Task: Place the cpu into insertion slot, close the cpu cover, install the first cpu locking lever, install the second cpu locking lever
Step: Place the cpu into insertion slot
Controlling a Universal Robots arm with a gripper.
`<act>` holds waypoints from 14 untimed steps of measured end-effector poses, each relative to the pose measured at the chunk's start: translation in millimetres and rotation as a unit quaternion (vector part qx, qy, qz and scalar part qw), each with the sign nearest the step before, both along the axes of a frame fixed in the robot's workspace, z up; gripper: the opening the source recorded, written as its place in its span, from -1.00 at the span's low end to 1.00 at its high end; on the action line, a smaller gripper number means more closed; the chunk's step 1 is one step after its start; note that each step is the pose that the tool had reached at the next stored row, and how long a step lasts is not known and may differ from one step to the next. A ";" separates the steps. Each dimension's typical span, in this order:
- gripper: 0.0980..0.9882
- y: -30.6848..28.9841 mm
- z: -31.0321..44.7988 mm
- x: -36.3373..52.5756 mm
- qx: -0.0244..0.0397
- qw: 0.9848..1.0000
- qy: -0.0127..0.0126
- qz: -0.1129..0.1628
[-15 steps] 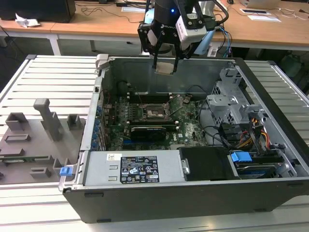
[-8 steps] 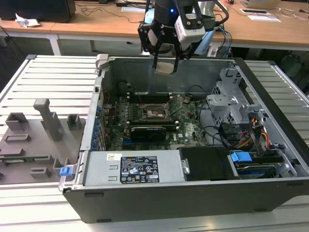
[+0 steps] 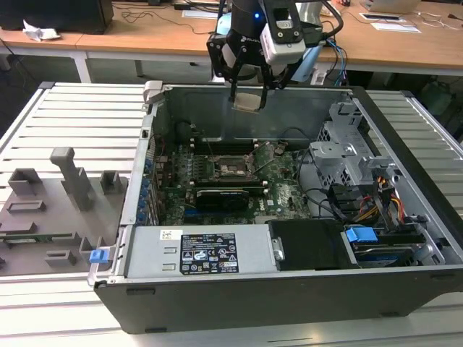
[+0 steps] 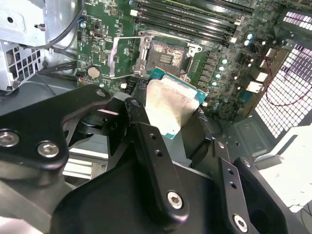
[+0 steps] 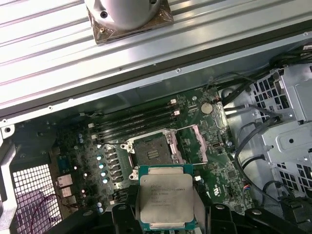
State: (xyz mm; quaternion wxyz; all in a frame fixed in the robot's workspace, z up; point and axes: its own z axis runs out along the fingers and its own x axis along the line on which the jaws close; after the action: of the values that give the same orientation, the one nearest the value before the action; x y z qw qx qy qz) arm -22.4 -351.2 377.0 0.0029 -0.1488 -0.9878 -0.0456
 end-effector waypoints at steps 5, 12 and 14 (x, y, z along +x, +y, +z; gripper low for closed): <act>-0.03 0.0 0.0 0.0 0.000 1.000 0.000 -0.012; -0.03 0.0 -0.1 0.0 0.000 0.999 0.000 -0.038; -0.03 0.0 -0.2 0.0 0.000 0.999 0.000 -0.043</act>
State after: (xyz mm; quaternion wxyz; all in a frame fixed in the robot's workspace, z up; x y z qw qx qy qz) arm -22.4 -351.2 376.8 0.0009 -0.1916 -0.9804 -0.0457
